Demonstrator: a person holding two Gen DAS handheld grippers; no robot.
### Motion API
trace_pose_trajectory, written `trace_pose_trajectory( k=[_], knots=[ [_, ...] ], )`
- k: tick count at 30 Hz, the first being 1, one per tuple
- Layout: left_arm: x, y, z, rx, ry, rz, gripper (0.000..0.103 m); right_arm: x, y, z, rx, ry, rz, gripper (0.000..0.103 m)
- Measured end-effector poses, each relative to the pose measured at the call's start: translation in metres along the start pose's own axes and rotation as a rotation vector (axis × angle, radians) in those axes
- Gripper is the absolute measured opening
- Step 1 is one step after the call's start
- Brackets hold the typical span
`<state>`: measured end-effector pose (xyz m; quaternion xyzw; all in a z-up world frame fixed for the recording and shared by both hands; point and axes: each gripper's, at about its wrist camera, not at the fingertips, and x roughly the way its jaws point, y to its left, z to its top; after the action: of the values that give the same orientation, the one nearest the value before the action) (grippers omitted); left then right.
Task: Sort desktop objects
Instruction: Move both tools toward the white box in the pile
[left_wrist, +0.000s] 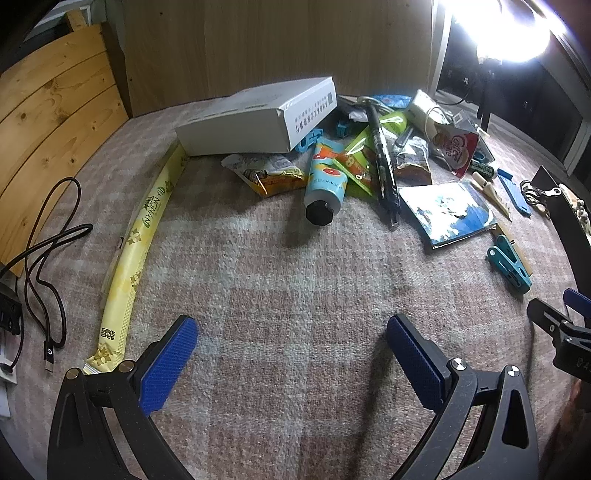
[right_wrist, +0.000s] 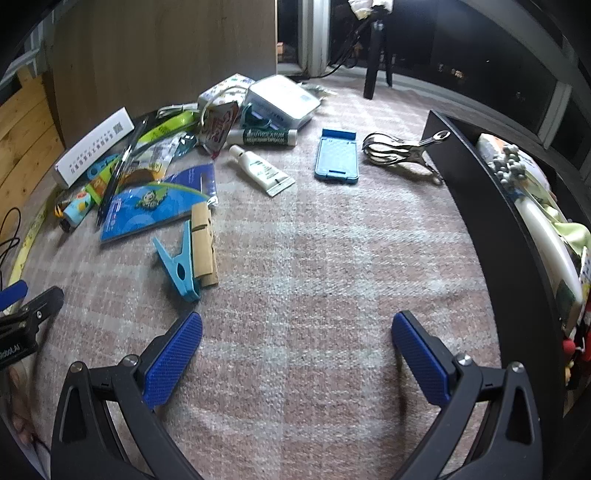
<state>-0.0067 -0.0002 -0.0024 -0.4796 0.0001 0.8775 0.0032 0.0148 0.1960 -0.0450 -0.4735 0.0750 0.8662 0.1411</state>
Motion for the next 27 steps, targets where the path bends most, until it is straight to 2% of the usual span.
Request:
trace_pose_trajectory(
  k=[5, 8, 12, 19, 22, 27],
  knots=[
    [0.003, 0.000, 0.010, 0.010, 0.065, -0.018, 0.102, 0.004, 0.001, 0.009, -0.033, 0.115, 0.045, 0.103],
    [0.000, 0.007, 0.016, 0.010, 0.088, -0.052, 0.102, -0.001, -0.004, 0.015, 0.023, 0.146, 0.113, 0.103],
    [-0.018, 0.027, 0.036, -0.036, 0.051, -0.068, 0.102, -0.018, -0.004, 0.034, 0.076, 0.110, 0.150, 0.103],
    [-0.052, 0.062, 0.085, -0.050, -0.055, -0.098, 0.102, -0.042, 0.027, 0.099, 0.022, 0.012, 0.204, 0.103],
    [-0.053, 0.073, 0.112, -0.043, -0.081, -0.091, 0.102, -0.048, 0.049, 0.127, 0.016, 0.001, 0.256, 0.103],
    [-0.032, 0.090, 0.148, -0.026, -0.067, -0.079, 0.102, -0.048, 0.088, 0.157, -0.023, -0.018, 0.256, 0.103]
  ],
)
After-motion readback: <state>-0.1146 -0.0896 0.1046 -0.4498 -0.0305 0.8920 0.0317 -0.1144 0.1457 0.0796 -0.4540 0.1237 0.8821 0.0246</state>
